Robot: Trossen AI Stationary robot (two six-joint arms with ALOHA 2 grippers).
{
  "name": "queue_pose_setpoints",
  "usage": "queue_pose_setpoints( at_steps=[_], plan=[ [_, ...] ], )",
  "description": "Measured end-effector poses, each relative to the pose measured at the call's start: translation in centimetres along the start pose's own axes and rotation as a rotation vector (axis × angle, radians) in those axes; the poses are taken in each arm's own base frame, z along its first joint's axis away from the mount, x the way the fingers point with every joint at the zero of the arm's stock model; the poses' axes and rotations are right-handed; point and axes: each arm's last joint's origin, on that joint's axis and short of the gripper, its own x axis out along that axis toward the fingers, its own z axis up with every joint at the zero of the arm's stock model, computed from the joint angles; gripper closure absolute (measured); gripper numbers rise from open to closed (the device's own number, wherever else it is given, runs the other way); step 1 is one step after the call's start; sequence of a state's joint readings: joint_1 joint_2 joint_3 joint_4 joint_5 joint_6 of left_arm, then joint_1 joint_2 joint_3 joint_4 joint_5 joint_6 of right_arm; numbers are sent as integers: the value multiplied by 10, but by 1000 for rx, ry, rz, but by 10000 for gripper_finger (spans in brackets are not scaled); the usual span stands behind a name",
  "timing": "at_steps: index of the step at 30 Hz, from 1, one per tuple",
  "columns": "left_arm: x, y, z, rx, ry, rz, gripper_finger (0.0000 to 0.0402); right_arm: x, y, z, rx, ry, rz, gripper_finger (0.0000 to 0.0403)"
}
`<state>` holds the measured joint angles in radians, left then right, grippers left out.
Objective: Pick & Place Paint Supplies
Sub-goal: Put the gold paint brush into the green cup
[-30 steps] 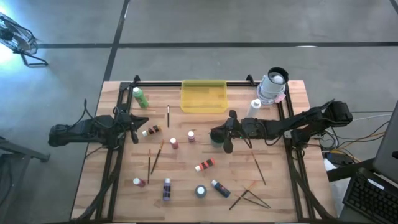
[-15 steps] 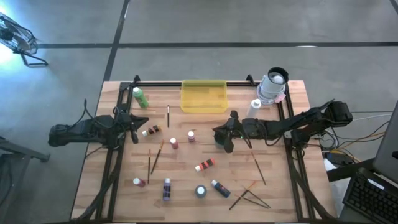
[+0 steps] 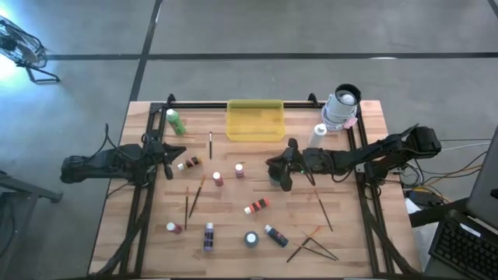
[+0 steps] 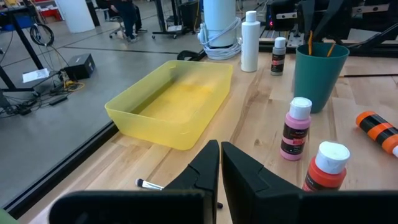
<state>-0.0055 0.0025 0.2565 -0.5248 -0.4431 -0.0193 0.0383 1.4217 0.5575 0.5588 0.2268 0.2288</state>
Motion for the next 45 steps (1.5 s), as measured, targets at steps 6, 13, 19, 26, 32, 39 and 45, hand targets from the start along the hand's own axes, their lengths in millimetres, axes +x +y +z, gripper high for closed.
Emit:
queue_pose_setpoints(
  at_steps=[6,13,19,26,32,39,45],
  plan=[
    [0,0,0,0,0,0,378,-4,0,6,6,-24,6,311],
    [0,0,0,0,0,0,378,-17,1,22,-5,-99,13,279],
    [0,0,0,0,0,0,378,-33,0,40,15,-189,3,264],
    [0,0,0,0,0,0,378,-55,1,65,-17,-245,9,271],
    [0,0,0,0,0,0,378,-78,4,103,-119,-115,-53,297],
    [0,0,0,0,0,0,378,-100,7,142,-107,138,-143,328],
    [0,0,0,0,0,0,378,-112,21,155,-17,330,-159,353]
  ],
)
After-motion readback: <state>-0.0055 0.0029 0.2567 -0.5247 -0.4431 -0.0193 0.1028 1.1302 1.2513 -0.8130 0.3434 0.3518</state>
